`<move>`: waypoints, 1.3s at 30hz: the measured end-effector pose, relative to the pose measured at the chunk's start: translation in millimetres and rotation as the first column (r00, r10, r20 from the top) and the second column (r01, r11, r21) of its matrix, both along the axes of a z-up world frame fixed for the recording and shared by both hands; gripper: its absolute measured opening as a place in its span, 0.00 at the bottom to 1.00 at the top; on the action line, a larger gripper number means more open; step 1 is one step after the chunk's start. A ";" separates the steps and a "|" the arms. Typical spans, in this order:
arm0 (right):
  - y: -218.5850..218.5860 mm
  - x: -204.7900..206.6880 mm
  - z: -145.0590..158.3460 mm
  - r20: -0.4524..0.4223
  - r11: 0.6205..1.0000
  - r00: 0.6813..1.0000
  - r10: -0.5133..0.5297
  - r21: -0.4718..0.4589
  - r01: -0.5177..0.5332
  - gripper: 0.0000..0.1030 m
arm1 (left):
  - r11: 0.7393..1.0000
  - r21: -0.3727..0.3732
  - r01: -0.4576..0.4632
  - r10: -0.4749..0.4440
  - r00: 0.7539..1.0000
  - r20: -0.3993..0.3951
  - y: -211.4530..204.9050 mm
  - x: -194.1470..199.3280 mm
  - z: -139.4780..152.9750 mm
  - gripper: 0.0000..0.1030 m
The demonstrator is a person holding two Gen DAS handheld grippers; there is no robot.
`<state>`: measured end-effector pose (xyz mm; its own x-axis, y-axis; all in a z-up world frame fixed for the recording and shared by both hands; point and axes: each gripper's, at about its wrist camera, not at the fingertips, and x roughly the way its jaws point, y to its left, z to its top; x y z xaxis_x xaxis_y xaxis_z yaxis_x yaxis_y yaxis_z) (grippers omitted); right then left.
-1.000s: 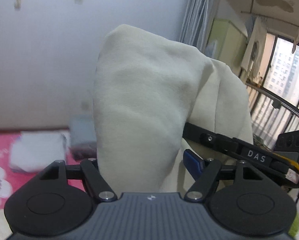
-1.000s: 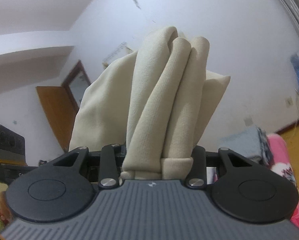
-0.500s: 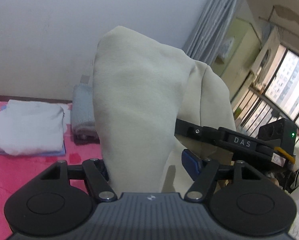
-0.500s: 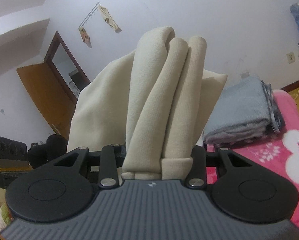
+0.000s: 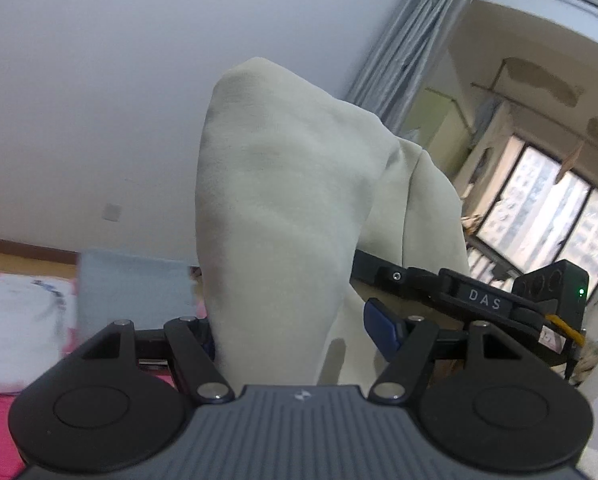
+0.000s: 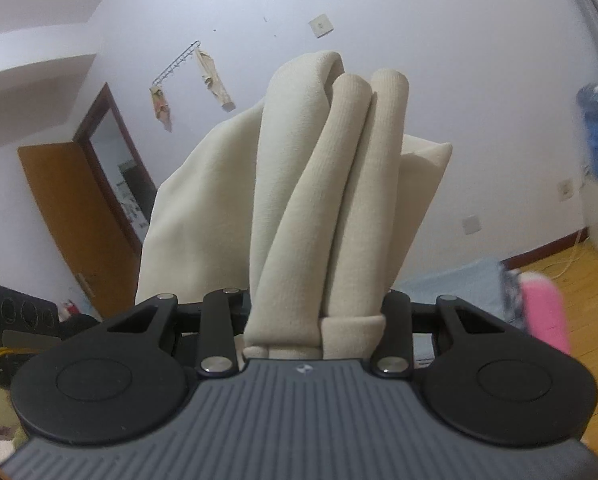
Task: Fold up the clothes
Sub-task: 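Carry the lifted hoodie with both grippers toward the white towel stack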
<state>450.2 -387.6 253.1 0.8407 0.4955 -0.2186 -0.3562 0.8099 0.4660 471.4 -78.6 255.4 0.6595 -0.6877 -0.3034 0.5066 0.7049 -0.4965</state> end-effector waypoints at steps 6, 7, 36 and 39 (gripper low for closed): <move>-44.4 -8.6 12.9 -0.036 0.998 0.999 -0.029 -0.055 0.027 0.35 | 0.997 -0.080 0.018 -0.022 0.998 -0.052 -23.9 10.2 -10.6 0.68; -46.4 -5.8 13.1 -0.047 0.998 0.999 -0.023 -0.065 0.020 0.35 | 0.996 -0.086 0.011 -0.017 0.997 -0.077 -23.8 13.2 -14.2 0.68; 346.2 337.2 -111.1 -0.643 0.370 0.471 0.604 -0.297 -0.880 0.35 | 0.879 0.011 -0.476 0.407 0.740 -0.536 200.1 99.3 -212.8 0.68; 385.9 363.4 -148.7 -0.675 0.239 0.358 0.645 -0.267 -0.934 0.35 | 0.826 0.025 -0.564 0.479 0.676 -0.560 204.1 111.2 -242.2 0.68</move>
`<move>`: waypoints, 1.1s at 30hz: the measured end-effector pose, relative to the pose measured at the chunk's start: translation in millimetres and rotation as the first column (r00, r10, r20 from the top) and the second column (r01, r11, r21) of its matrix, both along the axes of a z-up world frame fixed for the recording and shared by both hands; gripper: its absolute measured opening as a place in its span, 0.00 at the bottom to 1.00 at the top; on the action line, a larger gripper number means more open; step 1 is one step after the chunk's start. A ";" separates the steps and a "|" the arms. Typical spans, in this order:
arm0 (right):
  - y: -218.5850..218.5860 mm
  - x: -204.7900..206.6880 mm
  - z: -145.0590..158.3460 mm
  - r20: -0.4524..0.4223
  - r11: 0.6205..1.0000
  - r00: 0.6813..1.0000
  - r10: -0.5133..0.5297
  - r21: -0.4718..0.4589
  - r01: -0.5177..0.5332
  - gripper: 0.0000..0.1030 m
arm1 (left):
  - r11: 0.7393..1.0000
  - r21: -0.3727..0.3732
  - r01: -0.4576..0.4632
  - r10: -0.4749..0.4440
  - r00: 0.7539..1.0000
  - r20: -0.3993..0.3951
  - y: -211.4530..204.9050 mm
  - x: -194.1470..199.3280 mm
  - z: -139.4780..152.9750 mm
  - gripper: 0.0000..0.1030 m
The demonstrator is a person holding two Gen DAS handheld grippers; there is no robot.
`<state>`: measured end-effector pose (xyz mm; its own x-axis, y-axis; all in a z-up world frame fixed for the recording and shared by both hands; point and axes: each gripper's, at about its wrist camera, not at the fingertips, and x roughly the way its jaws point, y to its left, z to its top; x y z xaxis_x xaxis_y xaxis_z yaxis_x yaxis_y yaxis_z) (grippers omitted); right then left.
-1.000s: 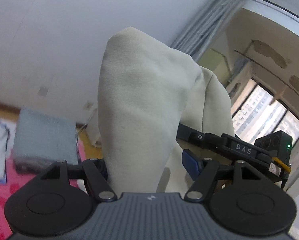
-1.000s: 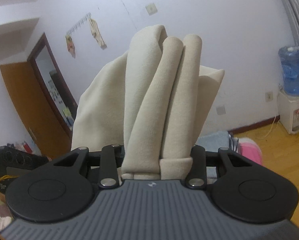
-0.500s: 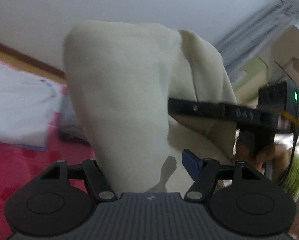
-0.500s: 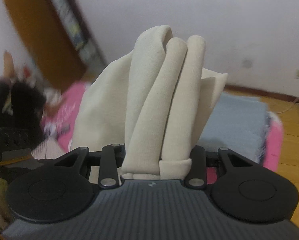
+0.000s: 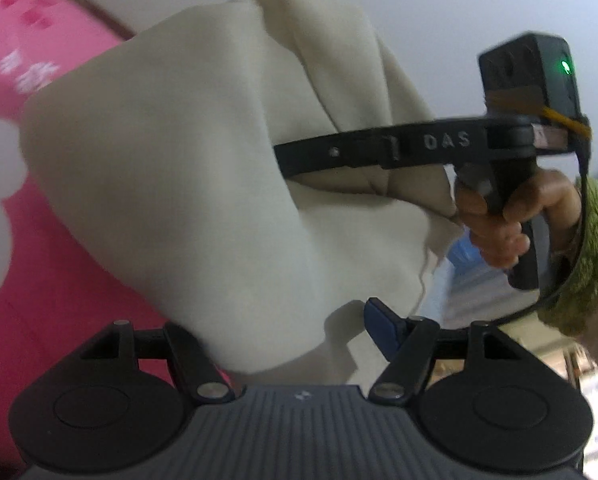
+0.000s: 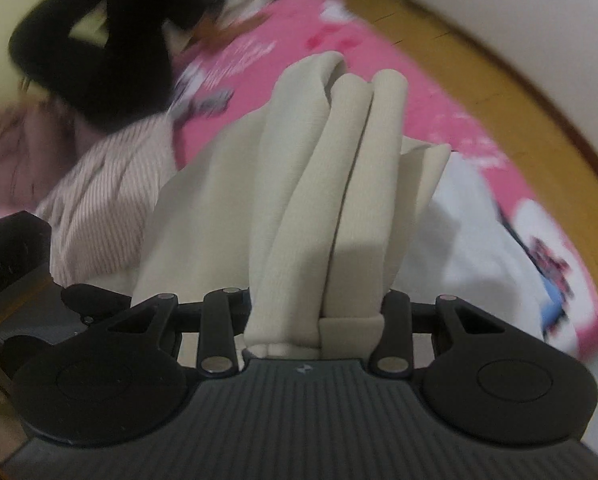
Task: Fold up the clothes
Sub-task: 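Carry the lifted hoodie with both grippers toward the white towel stack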
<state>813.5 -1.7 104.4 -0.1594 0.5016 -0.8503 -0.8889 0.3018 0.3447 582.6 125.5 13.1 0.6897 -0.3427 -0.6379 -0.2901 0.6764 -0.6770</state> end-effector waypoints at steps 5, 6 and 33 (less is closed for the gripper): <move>43.6 38.0 -48.1 -0.039 0.985 0.984 0.174 -0.007 -0.175 0.35 | 0.990 0.004 -0.142 0.142 0.990 -0.004 4.0 24.3 -36.0 0.68; 50.4 44.3 -54.6 -0.037 0.980 0.980 0.197 -0.007 -0.197 0.35 | 0.987 0.002 -0.158 0.158 0.987 -0.003 4.5 29.9 -42.1 0.68; 56.6 101.8 -109.0 -0.163 0.955 0.941 0.297 0.023 -0.297 0.35 | 0.995 -0.003 -0.100 0.100 0.995 -0.027 6.6 55.6 -61.0 0.68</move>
<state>915.4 54.9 -4.6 -0.4368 0.4090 -0.8012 -0.8702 0.0334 0.4915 638.3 132.1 -47.9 0.7033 -0.2757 -0.6553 -0.3741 0.6403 -0.6709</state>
